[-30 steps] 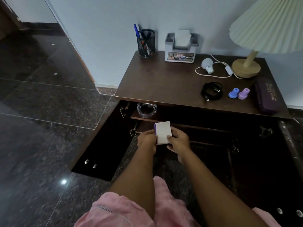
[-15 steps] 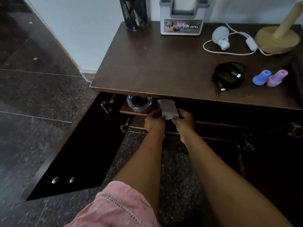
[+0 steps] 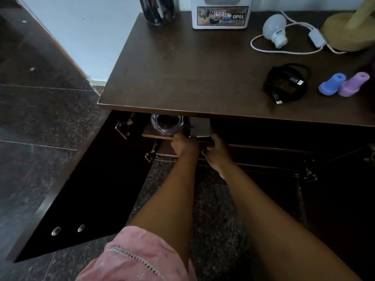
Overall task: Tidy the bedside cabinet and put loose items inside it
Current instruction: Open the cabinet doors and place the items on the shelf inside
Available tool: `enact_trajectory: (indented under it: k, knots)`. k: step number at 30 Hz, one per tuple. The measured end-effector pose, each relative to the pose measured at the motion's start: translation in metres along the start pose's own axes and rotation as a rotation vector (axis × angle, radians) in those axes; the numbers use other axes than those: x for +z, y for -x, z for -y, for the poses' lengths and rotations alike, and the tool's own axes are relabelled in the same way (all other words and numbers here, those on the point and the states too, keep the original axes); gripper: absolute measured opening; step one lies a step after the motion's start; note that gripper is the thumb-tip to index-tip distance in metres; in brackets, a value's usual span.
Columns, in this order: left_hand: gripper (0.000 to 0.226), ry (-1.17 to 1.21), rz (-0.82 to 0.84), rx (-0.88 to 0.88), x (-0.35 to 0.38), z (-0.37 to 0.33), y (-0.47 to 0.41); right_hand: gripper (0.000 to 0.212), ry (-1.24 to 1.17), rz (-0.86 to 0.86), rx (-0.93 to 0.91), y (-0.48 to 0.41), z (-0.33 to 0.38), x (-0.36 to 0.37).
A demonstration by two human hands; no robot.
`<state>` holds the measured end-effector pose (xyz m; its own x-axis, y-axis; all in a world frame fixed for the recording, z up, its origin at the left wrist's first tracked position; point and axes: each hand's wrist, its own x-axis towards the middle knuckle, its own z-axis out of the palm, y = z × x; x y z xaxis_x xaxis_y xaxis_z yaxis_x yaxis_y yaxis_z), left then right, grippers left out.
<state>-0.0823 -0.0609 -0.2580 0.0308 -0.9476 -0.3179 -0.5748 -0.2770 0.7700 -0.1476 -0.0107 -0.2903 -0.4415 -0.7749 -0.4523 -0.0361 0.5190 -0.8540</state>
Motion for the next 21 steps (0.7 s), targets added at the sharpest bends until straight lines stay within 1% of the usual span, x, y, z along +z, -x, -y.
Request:
enact_trajectory:
  k: [3, 4, 5, 7, 8, 9, 11, 13, 15, 16, 17, 18, 20, 21]
  knots:
    - [0.034, -0.024, 0.041, 0.013, -0.003, -0.004, 0.013, 0.078, 0.261, 0.058, -0.031, 0.005, 0.017, -0.012]
    - [0.033, -0.026, 0.049, 0.011, -0.004, -0.006, 0.019, 0.074, 0.355, 0.104, -0.024, 0.007, 0.028, -0.017]
    - [0.032, -0.030, 0.055, 0.004, -0.006, -0.009, 0.025, 0.065, 0.464, 0.162, -0.022, 0.010, 0.040, -0.023]
    - [0.031, -0.051, 0.067, -0.028, -0.013, -0.017, 0.035, 0.039, 0.658, 0.297, -0.012, 0.023, 0.069, -0.037]
    - [0.031, -0.056, 0.060, -0.052, -0.018, -0.021, 0.039, 0.027, 0.678, 0.357, 0.008, 0.032, 0.083, -0.045]
    - [0.031, -0.037, 0.040, -0.079, -0.024, -0.027, 0.043, 0.018, 0.648, 0.409, 0.035, 0.043, 0.098, -0.054]
    - [0.030, 0.090, 0.003, -0.140, -0.036, -0.040, 0.051, 0.017, 0.524, 0.445, 0.070, 0.060, 0.127, -0.073]
    - [0.026, 0.231, -0.008, -0.173, -0.044, -0.054, 0.060, 0.015, 0.424, 0.375, 0.044, 0.076, 0.149, -0.092]
    - [0.015, 0.368, 0.024, -0.188, -0.048, -0.067, 0.072, 0.019, 0.332, 0.266, -0.013, 0.088, 0.161, -0.110]
    - [0.006, 0.424, 0.049, -0.204, -0.050, -0.073, 0.078, 0.021, 0.287, 0.197, -0.038, 0.092, 0.162, -0.117]
    - [0.006, 0.462, 0.070, -0.226, -0.051, -0.078, 0.083, 0.020, 0.260, 0.102, -0.065, 0.094, 0.160, -0.123]
    - [0.010, 0.477, 0.088, -0.246, -0.053, -0.082, 0.088, 0.020, 0.292, -0.038, -0.104, 0.095, 0.157, -0.128]
    - [0.011, 0.468, 0.137, -0.254, -0.053, -0.088, 0.094, 0.031, 0.519, -0.368, -0.160, 0.095, 0.145, -0.133]
    - [0.013, 0.472, 0.186, -0.250, -0.052, -0.092, 0.097, 0.037, 0.619, -0.468, -0.157, 0.095, 0.138, -0.133]
